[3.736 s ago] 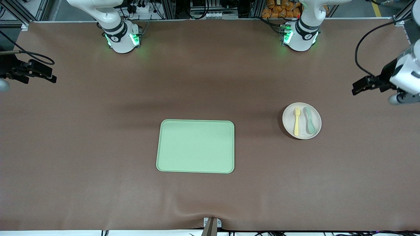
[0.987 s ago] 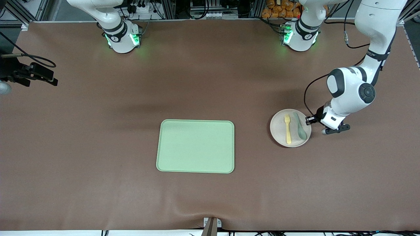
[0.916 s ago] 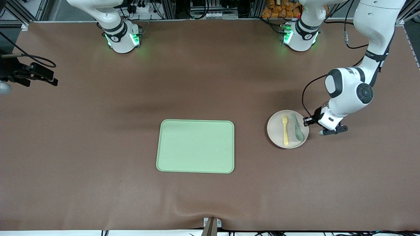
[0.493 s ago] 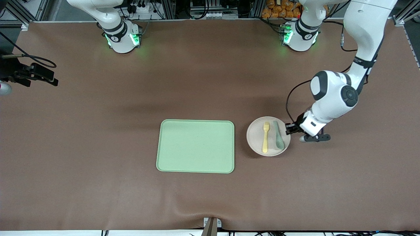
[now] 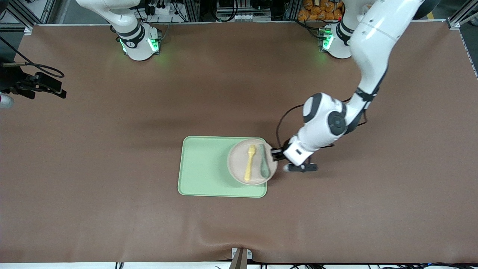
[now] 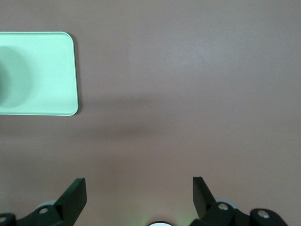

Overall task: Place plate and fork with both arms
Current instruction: 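Slide the held plate with the left gripper onto the green tray, then set the plate down on the tray and open the left gripper, then withdraw the left gripper while the right gripper reaches over the plate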

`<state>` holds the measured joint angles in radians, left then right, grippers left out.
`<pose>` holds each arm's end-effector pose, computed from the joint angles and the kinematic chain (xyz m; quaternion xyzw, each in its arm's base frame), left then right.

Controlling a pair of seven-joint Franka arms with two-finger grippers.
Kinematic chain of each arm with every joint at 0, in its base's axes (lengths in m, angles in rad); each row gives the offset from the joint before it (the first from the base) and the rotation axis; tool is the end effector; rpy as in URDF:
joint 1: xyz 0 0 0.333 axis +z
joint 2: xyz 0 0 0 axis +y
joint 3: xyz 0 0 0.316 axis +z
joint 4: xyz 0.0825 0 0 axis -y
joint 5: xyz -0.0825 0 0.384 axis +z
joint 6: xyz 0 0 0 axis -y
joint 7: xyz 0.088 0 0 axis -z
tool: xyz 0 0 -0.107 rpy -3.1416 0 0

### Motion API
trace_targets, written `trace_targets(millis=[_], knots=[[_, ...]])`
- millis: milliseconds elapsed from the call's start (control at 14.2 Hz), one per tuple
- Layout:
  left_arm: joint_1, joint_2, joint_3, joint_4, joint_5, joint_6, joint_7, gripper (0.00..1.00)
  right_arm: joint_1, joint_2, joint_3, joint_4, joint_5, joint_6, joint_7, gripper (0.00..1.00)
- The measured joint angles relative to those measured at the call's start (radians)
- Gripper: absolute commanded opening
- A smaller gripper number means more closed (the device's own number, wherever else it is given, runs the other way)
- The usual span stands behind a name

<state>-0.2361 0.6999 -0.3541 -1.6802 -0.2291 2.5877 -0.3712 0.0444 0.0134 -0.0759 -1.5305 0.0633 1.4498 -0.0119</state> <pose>0.6039 -0.3594 0.2372 0.9769 0.0336 0.0197 0.2103 0.5459 -0.0095 0.6261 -0.9984 0.0075 0.0463 0.0321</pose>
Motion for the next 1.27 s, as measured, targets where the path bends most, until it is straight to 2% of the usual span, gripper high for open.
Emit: trace_targets(millis=[282,352,493,916,1057,1269], knots=[[-0.092,0.121,0.06,0.095,0.0,-0.001,-0.009,0.0,0.0,0.022,0.0,0.0,0.0,0.0,0.0,1.0],[-0.098,0.14,0.062,0.109,0.0,-0.001,-0.021,0.13,0.0,0.03,0.0,0.0,0.001,0.001,0.0,1.0],[-0.101,0.146,0.063,0.127,0.0,-0.008,-0.029,1.0,0.002,0.048,0.002,0.0,0.004,0.005,0.0,1.0],[-0.101,0.119,0.073,0.176,0.0,-0.038,-0.05,1.0,0.057,0.111,0.005,0.0,0.019,0.105,0.001,1.0],[-0.097,0.062,0.079,0.195,0.0,-0.122,-0.085,1.0,0.086,0.13,0.005,0.0,0.02,0.145,0.032,1.0],[-0.073,-0.078,0.123,0.207,0.039,-0.327,-0.093,1.0,0.144,0.162,0.007,0.002,0.021,0.181,0.134,1.0]])
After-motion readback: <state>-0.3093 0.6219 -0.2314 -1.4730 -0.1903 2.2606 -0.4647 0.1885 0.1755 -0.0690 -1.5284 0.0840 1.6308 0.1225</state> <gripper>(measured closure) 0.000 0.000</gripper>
